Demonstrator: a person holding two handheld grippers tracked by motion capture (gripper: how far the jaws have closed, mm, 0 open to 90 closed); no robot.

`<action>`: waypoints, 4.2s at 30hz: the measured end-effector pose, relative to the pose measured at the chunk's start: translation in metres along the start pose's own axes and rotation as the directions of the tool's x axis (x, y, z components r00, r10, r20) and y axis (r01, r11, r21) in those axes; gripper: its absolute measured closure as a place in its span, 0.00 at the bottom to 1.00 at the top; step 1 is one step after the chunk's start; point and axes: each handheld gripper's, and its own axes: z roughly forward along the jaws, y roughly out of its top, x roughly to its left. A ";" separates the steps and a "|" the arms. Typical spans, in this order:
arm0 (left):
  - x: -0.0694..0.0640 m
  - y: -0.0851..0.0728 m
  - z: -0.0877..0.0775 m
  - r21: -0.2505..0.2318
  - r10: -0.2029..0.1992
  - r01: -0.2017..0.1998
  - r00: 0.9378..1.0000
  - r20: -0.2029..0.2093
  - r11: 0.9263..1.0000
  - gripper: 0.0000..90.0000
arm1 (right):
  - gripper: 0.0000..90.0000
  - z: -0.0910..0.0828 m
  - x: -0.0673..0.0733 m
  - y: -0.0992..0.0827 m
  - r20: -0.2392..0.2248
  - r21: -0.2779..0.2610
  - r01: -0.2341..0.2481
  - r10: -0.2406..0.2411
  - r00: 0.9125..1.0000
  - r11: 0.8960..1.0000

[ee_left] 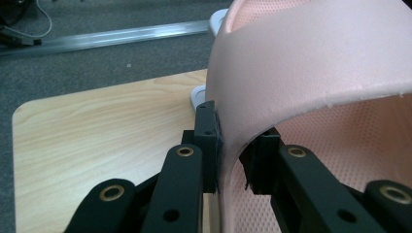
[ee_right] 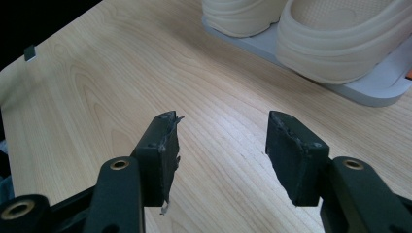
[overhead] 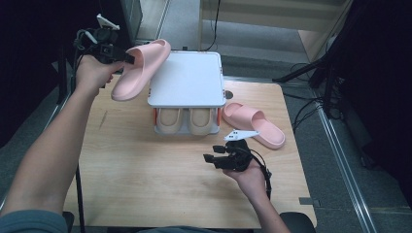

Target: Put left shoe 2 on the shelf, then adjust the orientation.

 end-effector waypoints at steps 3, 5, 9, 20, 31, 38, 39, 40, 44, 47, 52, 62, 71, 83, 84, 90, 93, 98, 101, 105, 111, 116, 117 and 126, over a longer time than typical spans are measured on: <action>-0.012 0.010 0.009 0.006 0.018 -0.018 1.000 -0.008 1.000 0.86 | 0.51 0.000 0.001 0.000 0.000 0.002 0.006 -0.006 1.000 1.000; -0.018 0.016 0.015 0.010 0.018 -0.018 1.000 -0.006 1.000 0.86 | 0.51 0.000 0.001 0.000 0.001 0.003 0.011 -0.011 1.000 1.000; -0.029 0.023 0.027 0.022 0.013 -0.013 1.000 -0.017 1.000 0.85 | 0.51 0.000 0.002 0.000 0.003 0.004 0.017 -0.017 1.000 1.000; -0.047 0.029 0.053 0.064 0.007 -0.004 0.999 -0.037 0.998 0.80 | 0.51 0.000 0.002 0.000 -0.005 0.003 0.026 -0.026 1.000 1.000; -0.057 0.025 0.049 0.108 0.027 -0.026 1.000 -0.007 0.994 0.70 | 0.52 0.000 0.002 0.001 -0.002 0.005 0.030 -0.030 1.000 1.000; -0.059 0.021 0.042 0.101 0.025 -0.028 0.999 0.031 0.995 0.68 | 0.52 0.002 0.002 0.001 0.000 0.013 0.033 -0.033 0.999 0.999; -0.059 0.021 0.042 0.101 0.025 -0.028 0.999 0.031 0.995 0.68 | 0.52 0.002 0.002 0.001 0.000 0.013 0.033 -0.033 0.999 0.999; -0.059 0.020 0.042 0.101 0.029 -0.032 0.999 0.031 0.994 0.68 | 0.52 0.002 0.003 0.001 0.000 0.013 0.034 -0.034 0.999 0.999; -0.057 0.017 0.041 0.101 0.027 -0.032 0.999 0.046 0.994 0.68 | 0.52 0.002 0.003 0.001 0.000 0.015 0.033 -0.033 0.999 0.999; -0.059 0.015 0.038 0.098 0.051 -0.056 0.997 0.049 0.994 0.66 | 0.52 0.002 0.002 0.001 0.001 0.011 0.035 -0.035 0.999 0.999; -0.057 0.013 0.025 0.053 0.065 -0.068 0.996 0.063 0.996 0.63 | 0.53 -0.003 0.001 0.004 0.002 -0.025 0.037 -0.037 0.999 0.999; -0.041 -0.003 -0.009 -0.006 0.075 -0.075 0.993 0.095 0.997 0.55 | 0.57 -0.026 -0.016 0.009 0.089 -0.055 0.056 -0.051 0.995 0.997; -0.021 -0.039 -0.018 -0.026 0.090 -0.087 0.988 0.123 0.996 0.51 | 0.65 -0.046 -0.043 0.009 0.134 -0.089 -0.019 0.030 0.991 0.996; -0.019 -0.073 -0.012 -0.030 0.115 -0.112 0.983 0.145 0.993 0.49 | 0.84 -0.047 -0.070 0.013 0.179 -0.076 -0.024 0.037 0.983 0.997; -0.019 -0.073 -0.012 -0.030 0.115 -0.112 0.983 0.145 0.993 0.49 | 0.86 -0.048 -0.072 0.013 0.185 -0.077 -0.029 0.043 0.982 0.997; -0.018 -0.088 -0.014 -0.054 0.126 -0.118 0.977 0.170 0.992 0.46 | 0.91 -0.051 -0.083 0.012 0.207 -0.075 -0.026 0.041 0.977 0.997; -0.020 -0.100 -0.015 -0.050 0.139 -0.133 0.975 0.172 0.990 0.46 | 0.95 -0.053 -0.092 0.011 0.212 -0.076 -0.041 0.056 0.976 0.996; -0.020 -0.120 -0.012 -0.050 0.145 -0.139 0.975 0.169 0.989 0.45 | 1.00 -0.055 -0.110 0.010 0.224 -0.083 -0.082 0.099 0.970 0.993; -0.021 -0.130 -0.011 -0.057 0.154 -0.146 0.974 0.168 0.988 0.45 | 1.00 -0.055 -0.121 0.008 0.249 -0.072 -0.088 0.104 0.963 0.993; -0.021 -0.141 -0.010 -0.068 0.148 -0.138 0.973 0.176 0.988 0.45 | 1.00 -0.055 -0.134 0.006 0.271 -0.069 -0.113 0.128 0.954 0.991; -0.018 -0.163 -0.010 -0.071 0.143 -0.133 0.977 0.158 0.989 0.45 | 1.00 -0.051 -0.155 0.002 0.295 -0.052 -0.162 0.170 0.940 0.985; -0.011 -0.185 -0.008 -0.085 0.116 -0.103 0.978 0.175 0.991 0.44 | 1.00 -0.047 -0.168 0.000 0.304 -0.031 -0.211 0.211 0.929 0.977; -0.010 -0.188 -0.008 -0.084 0.110 -0.096 0.979 0.172 0.992 0.44 | 1.00 -0.046 -0.171 0.000 0.312 -0.027 -0.214 0.212 0.926 0.976; -0.008 -0.214 -0.002 -0.071 0.092 -0.080 0.979 0.183 0.994 0.44 | 1.00 -0.038 -0.179 0.000 0.315 0.002 -0.233 0.220 0.923 0.973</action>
